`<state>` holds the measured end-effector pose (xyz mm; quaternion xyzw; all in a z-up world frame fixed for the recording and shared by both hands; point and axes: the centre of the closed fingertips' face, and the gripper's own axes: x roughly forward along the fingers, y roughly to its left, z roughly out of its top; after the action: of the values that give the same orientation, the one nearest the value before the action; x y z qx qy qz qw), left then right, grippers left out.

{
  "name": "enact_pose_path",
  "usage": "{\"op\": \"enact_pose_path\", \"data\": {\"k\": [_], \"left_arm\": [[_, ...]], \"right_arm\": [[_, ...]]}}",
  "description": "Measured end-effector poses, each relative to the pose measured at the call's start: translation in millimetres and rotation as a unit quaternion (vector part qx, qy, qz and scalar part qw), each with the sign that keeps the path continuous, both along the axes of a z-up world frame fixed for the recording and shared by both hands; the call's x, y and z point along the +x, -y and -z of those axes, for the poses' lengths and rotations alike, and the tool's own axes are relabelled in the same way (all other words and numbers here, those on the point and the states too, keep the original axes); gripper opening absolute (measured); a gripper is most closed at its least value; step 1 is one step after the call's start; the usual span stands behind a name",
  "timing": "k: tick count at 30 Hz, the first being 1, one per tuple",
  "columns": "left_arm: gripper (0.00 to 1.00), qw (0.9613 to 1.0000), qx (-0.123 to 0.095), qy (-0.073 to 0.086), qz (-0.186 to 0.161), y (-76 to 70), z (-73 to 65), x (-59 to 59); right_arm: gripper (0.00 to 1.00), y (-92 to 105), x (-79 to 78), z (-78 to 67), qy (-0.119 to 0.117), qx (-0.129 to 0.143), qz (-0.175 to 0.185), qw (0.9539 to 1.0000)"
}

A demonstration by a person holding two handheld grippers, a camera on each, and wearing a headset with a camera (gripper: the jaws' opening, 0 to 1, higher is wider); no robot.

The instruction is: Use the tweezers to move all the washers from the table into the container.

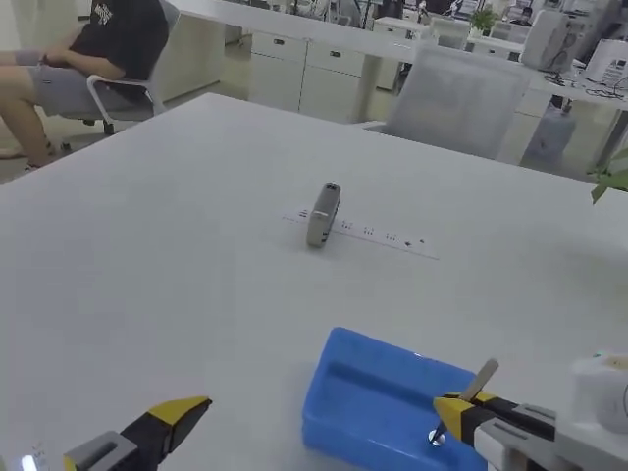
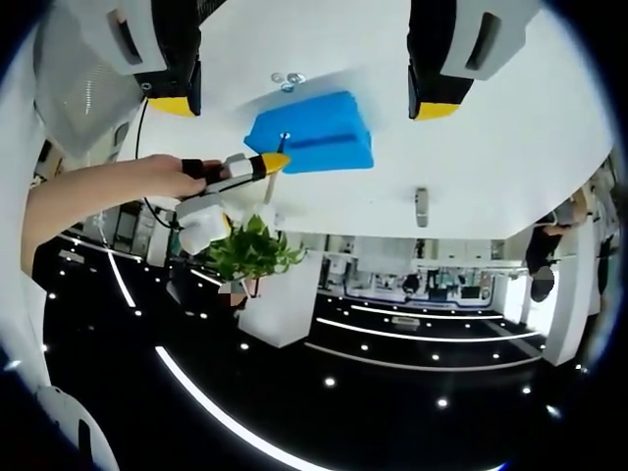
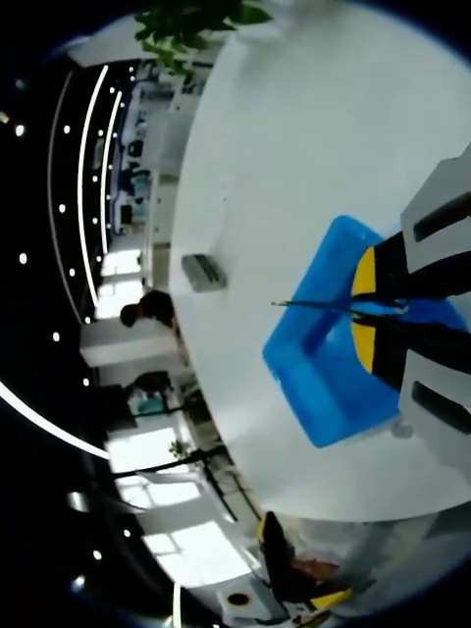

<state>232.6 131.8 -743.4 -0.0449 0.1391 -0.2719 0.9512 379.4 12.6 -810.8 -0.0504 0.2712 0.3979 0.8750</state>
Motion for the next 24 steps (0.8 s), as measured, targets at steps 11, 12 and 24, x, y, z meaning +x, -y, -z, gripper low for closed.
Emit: {"op": "enact_pose_path", "data": {"k": [11, 12, 24], "left_arm": [[0.88, 1.0000, -0.002, 0.000, 0.000, -0.2, 0.3, 0.2], [0.88, 1.0000, -0.001, 0.000, -0.001, -0.4, 0.2, 0.2], [0.87, 1.0000, 0.002, -0.005, -0.002, -0.8, 2.7, -0.2]], "right_arm": [[0.04, -0.3, 0.5, -8.6, 0.009, 0.006, 0.002, 0.9999], [0.04, -1.1, 0.0, -11.9, 0.010, 0.010, 0.002, 0.9999], [0.03, -29.6, -29.7, -52.8, 0.021, 0.077, -0.037, 0.9961]]}}
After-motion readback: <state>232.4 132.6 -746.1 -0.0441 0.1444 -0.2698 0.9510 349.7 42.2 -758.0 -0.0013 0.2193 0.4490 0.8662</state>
